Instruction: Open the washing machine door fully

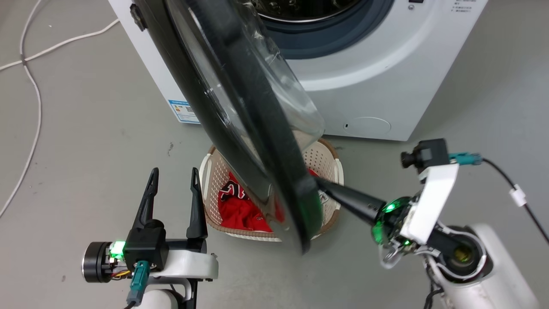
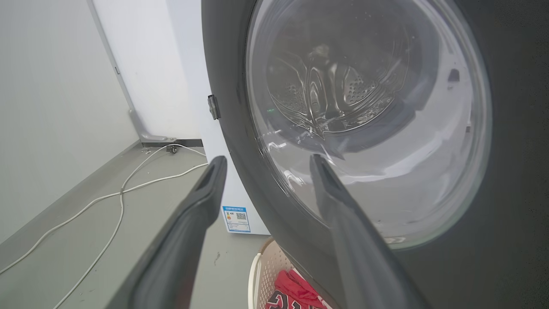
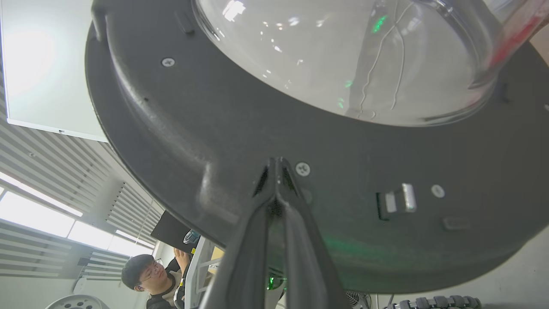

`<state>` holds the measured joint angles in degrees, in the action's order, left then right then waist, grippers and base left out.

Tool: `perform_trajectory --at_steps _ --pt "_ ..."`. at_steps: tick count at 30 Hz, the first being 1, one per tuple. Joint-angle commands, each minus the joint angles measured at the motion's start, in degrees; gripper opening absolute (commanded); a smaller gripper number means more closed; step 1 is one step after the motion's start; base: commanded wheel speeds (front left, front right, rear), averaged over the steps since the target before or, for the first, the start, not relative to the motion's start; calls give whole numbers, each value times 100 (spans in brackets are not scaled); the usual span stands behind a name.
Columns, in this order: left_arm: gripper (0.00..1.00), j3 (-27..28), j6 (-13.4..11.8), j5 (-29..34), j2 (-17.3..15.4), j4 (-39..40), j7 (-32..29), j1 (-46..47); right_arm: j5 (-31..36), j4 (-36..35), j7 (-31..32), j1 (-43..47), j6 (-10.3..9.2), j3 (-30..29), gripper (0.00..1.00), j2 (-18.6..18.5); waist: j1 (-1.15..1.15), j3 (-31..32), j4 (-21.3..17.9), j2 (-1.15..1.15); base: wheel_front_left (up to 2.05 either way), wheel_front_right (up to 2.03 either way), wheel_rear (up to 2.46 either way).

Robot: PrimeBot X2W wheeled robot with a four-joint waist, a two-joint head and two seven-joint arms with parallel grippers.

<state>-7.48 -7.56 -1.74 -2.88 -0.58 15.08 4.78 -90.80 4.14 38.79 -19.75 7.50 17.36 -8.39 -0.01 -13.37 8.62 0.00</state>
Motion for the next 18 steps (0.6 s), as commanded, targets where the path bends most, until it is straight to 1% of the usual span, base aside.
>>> perform_trajectory --at_steps 1,9,18 --pt "100 0 13 32 2 -9 14 -73 7 34 29 132 -2 98 0 89 1 45 37 0 0 0 0" --pt "100 8 38 56 1 -50 14 -205 61 133 40 355 -1 468 0 329 1 260 134 0 0 0 0" --pt "100 87 60 97 -4 -65 14 -392 96 261 13 474 -2 828 0 462 1 468 131 0 0 0 0"
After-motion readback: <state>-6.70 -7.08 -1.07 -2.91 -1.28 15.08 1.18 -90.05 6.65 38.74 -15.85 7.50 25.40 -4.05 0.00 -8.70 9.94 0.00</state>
